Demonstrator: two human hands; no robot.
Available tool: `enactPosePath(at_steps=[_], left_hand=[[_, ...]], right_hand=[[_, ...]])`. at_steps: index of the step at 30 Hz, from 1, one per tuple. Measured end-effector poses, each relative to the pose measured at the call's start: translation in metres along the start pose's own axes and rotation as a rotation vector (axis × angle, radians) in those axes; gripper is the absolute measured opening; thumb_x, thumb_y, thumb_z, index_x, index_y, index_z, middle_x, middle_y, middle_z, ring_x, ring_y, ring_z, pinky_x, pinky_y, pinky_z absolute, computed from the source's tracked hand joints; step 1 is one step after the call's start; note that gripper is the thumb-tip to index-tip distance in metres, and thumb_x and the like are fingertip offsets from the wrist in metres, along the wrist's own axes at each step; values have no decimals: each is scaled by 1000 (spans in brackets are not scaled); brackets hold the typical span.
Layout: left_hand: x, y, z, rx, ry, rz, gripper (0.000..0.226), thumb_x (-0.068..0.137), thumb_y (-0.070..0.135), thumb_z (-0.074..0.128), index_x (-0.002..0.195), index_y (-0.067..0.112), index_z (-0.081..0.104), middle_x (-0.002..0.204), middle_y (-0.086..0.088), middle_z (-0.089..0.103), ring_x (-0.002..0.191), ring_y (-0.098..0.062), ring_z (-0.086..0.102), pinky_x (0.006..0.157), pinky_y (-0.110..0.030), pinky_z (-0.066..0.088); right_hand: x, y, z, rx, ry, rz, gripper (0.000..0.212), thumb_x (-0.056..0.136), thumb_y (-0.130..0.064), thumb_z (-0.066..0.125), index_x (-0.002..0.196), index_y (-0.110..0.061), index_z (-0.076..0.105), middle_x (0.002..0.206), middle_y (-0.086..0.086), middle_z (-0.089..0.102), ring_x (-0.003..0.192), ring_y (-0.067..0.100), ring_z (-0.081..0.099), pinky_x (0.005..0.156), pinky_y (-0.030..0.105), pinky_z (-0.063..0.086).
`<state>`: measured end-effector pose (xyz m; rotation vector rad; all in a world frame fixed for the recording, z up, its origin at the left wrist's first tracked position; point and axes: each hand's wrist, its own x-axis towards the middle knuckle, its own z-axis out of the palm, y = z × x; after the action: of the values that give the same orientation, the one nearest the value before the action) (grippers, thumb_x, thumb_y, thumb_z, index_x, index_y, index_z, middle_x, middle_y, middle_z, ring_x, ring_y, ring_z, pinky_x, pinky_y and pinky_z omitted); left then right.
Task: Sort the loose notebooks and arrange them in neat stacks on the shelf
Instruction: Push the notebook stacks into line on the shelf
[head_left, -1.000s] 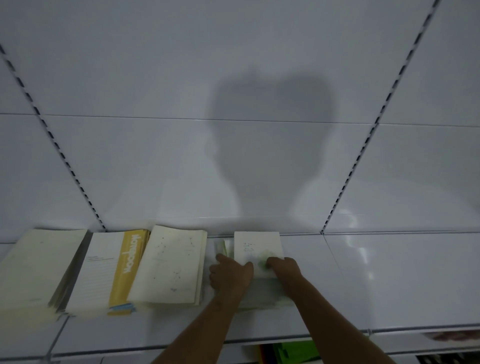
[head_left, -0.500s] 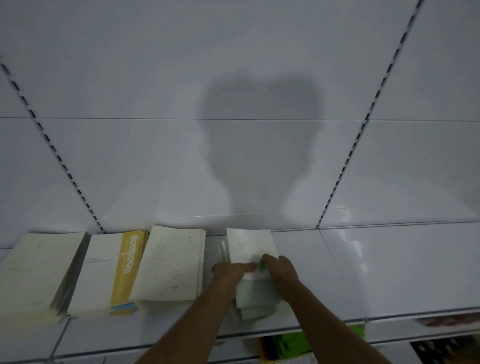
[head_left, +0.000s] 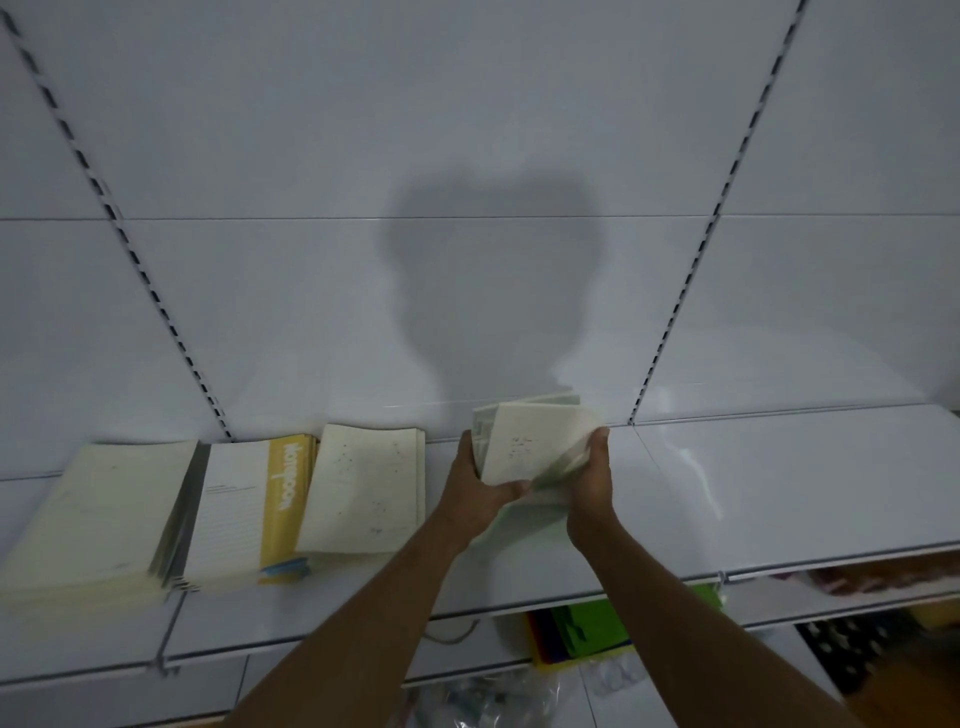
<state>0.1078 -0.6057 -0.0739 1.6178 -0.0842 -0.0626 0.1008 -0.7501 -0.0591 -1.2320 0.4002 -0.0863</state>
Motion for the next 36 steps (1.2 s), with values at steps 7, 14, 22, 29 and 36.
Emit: enactPosePath(at_steps=[7,14,22,29,36], left_hand=[[-28,-33,-13,105,-95,-55,101,55,17,92,130,33,27,121,15,48,113,-5,48,85,-23,51],[-31,-14,7,-157,53,-79,65,59,33,89,107,47,47,110,13,60,100,-2,60,67,-13,54],[-31,-9,3,-153,7,-44,78,58,65,76,124,45,40,119,15,56,103,4,58,68,-11,52],[-34,-12,3,-329,23,-209,97,61,94,28,138,38,45,127,0,63,112,-20,62,79,-30,58],[-25,-20,5,-356,133,-278,57,97,59,18,89,44,72,82,14,74,71,-3,70,53,-17,53]], right_hand=[[-10,10,-10,-102,-52,13,60,91,-69,18,110,-35,63,102,0,71,99,20,63,65,26,54],[-19,16,-9,2,41,72,56,93,-66,20,110,-30,60,106,7,66,100,23,60,72,33,50],[-22,19,-13,-17,45,45,44,97,-56,24,97,-34,61,99,3,65,93,20,59,62,27,46],[-31,20,-19,-53,38,132,52,95,-62,22,120,-25,48,109,9,56,98,26,52,87,41,43],[-40,26,-13,-99,52,71,39,98,-54,22,95,-36,56,98,4,60,90,20,56,60,26,46]])
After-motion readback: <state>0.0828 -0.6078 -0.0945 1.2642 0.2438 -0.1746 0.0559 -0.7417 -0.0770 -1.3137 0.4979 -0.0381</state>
